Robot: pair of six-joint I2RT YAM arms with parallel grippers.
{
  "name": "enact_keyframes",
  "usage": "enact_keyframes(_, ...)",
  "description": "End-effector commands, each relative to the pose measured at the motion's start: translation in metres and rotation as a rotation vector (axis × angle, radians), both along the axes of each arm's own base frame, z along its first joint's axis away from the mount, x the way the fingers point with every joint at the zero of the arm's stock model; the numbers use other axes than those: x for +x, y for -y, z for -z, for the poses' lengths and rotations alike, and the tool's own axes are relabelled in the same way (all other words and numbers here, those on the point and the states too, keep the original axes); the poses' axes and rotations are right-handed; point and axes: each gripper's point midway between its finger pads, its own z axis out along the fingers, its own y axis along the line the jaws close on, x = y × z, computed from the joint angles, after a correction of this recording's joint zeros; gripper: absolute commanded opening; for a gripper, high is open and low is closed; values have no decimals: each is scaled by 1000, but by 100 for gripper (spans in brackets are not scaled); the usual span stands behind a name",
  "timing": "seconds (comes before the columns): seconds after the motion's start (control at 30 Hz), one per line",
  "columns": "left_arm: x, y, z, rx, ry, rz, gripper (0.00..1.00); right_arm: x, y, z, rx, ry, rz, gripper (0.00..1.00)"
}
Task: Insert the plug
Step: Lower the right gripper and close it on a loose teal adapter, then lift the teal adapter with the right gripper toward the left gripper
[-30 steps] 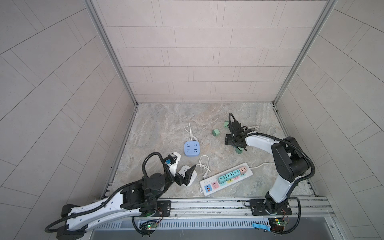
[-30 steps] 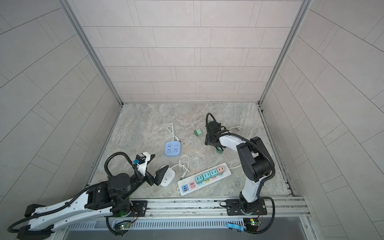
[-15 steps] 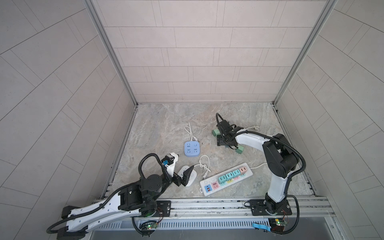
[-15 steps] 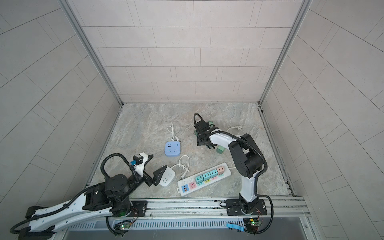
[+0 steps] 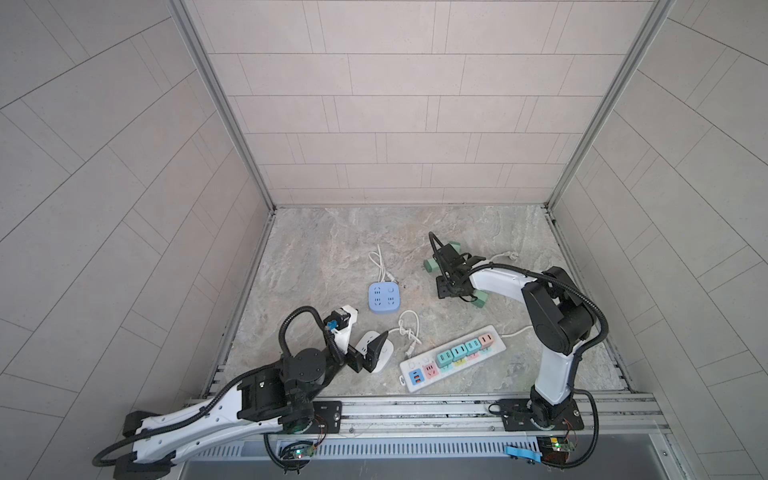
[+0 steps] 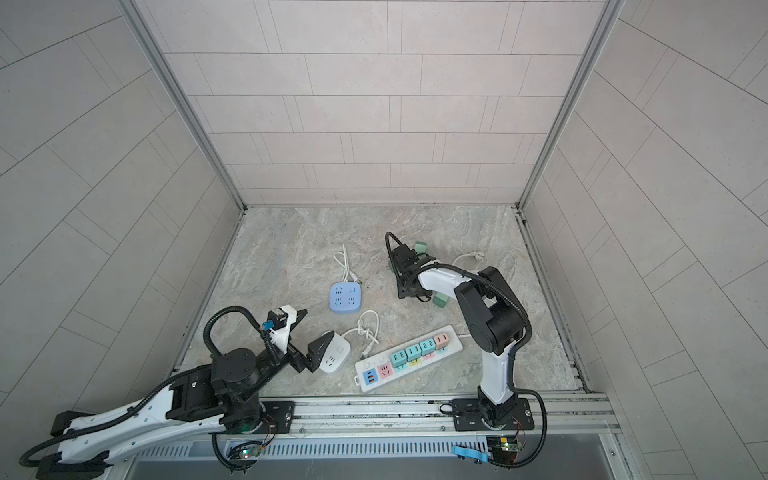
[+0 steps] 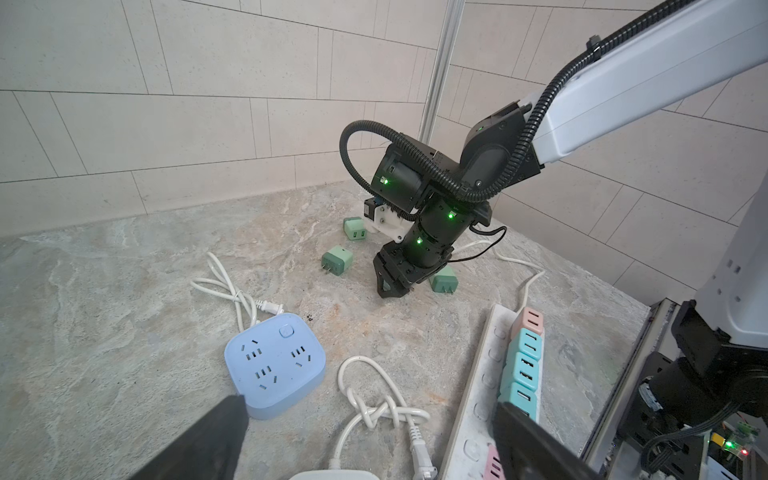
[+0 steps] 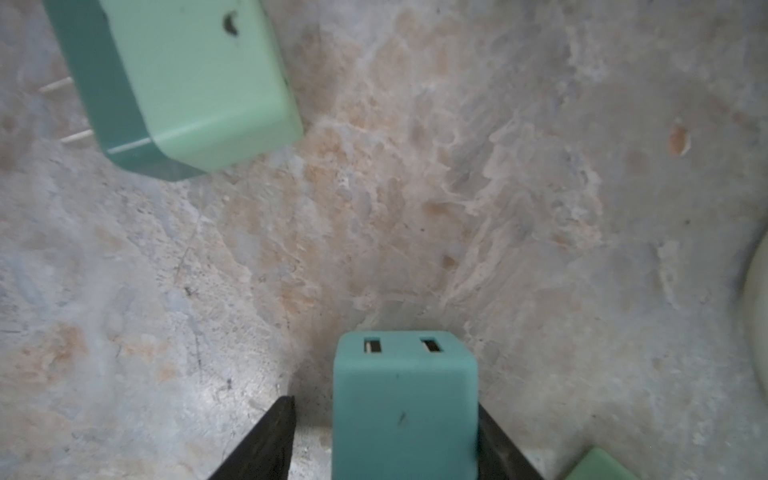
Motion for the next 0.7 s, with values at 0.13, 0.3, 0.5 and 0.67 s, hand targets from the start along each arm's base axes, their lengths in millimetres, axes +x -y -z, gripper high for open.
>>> enact_keyframes(0.13,2,-2,7,14,-6,-20,100,-6,10,15,-16,-36,6,64)
enact_keyframes(0.3,2,-2,8,14,-5,-19,100,-7,8,28,21,-72,5,61)
enact_keyframes(0.5,1,3,6,5,-5,-1,100,-9,5,25,47,-63,8,46)
enact_keyframes(0.67,2,7,11,21,-14,1,100,-8,3,5,81,-19,3,39)
